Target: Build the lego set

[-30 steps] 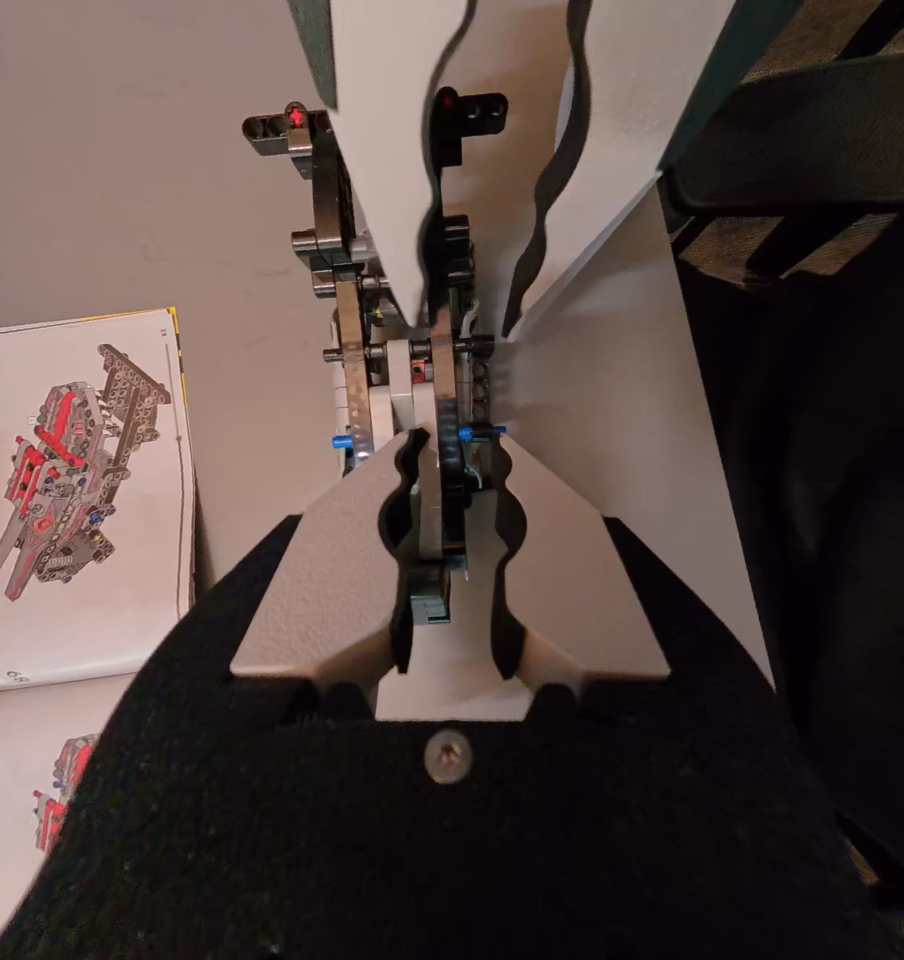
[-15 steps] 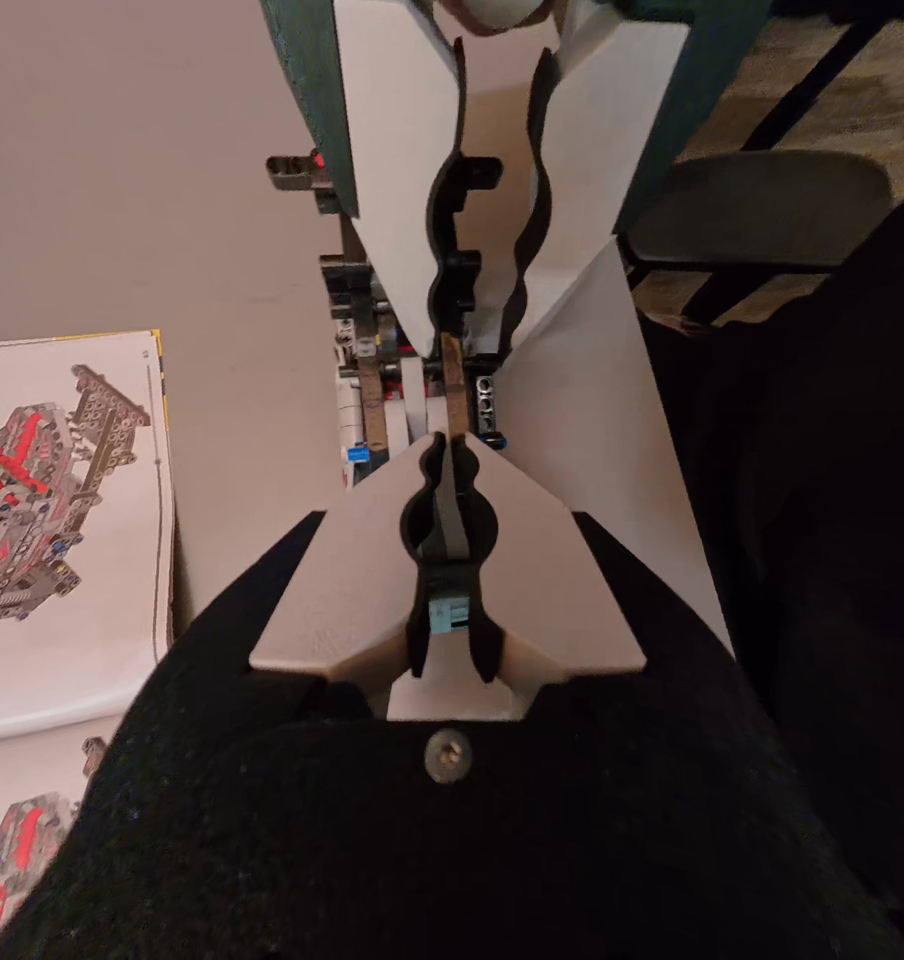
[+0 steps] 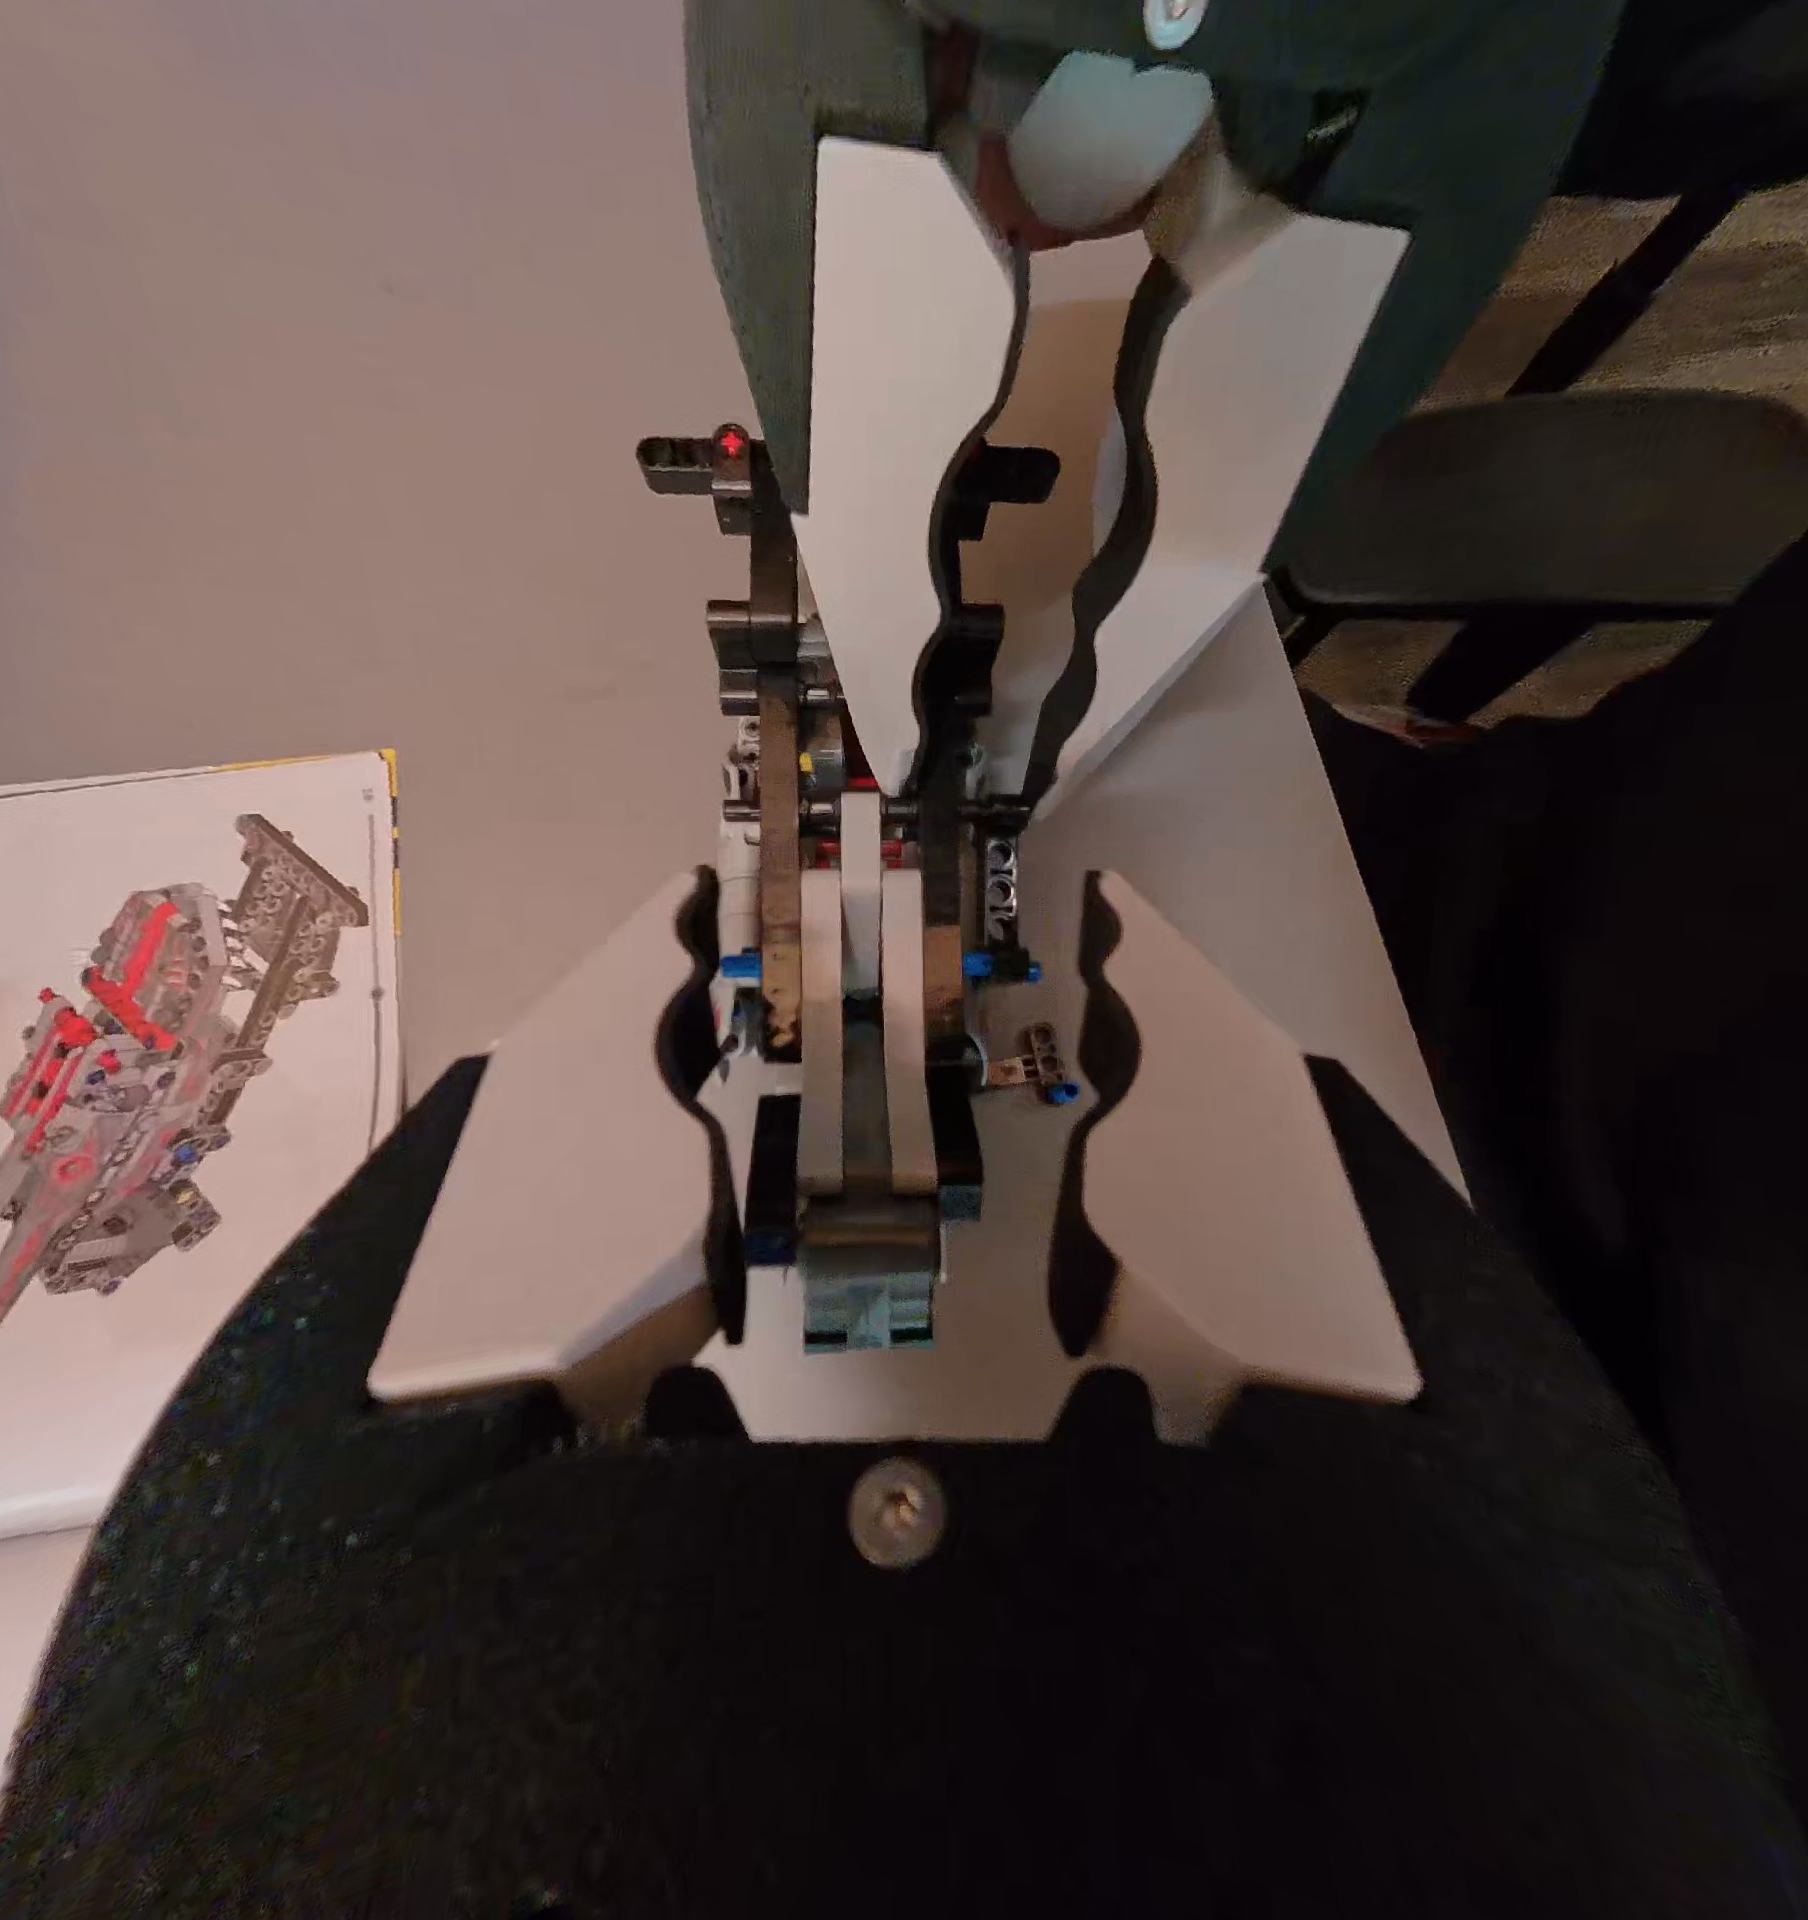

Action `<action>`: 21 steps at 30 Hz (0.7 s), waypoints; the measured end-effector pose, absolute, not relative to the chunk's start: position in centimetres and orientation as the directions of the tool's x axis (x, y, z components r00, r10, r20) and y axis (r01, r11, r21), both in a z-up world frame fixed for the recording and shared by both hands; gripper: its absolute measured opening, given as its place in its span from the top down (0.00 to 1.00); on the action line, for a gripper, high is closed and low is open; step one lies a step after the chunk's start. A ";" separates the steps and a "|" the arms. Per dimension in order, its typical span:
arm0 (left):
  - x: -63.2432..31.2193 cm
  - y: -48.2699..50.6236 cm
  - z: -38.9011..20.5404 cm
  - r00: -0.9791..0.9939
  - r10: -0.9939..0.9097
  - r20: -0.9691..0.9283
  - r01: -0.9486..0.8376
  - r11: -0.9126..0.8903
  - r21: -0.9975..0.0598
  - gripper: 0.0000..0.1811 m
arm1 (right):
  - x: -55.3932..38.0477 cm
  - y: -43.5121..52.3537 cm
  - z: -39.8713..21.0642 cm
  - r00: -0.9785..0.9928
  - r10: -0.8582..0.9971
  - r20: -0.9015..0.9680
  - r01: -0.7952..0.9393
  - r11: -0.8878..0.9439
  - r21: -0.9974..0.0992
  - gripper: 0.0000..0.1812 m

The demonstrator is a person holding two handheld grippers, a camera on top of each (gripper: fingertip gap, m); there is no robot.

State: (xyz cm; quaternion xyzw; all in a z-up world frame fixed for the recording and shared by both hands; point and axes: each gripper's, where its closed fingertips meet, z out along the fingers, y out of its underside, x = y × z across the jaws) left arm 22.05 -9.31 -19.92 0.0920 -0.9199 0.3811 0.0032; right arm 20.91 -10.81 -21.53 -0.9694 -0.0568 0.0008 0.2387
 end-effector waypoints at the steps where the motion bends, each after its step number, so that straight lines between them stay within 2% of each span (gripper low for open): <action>1: 22.1 -9.5 -20.4 -0.981 -0.173 0.085 -0.183 0.703 -0.687 0.60 | 20.9 -10.8 -21.5 0.994 0.108 0.024 0.107 -0.877 -0.469 0.87; 5: 22.3 -10.2 -22.2 -0.977 -0.202 0.074 -0.202 0.748 -0.632 0.58 | 20.9 -10.7 -21.5 0.996 0.084 0.024 0.085 -0.872 -0.483 0.87; 8: 22.1 -11.3 -22.3 -0.978 -0.191 0.083 -0.199 0.744 -0.638 0.60 | 20.8 -10.8 -21.5 0.997 0.073 0.024 0.075 -0.866 -0.494 0.87; 21: 22.3 -11.7 -23.0 -0.989 -0.125 -0.085 -0.051 0.802 -0.595 0.63 | 20.4 -11.3 -21.9 0.996 0.038 0.082 0.080 -0.793 -0.604 0.87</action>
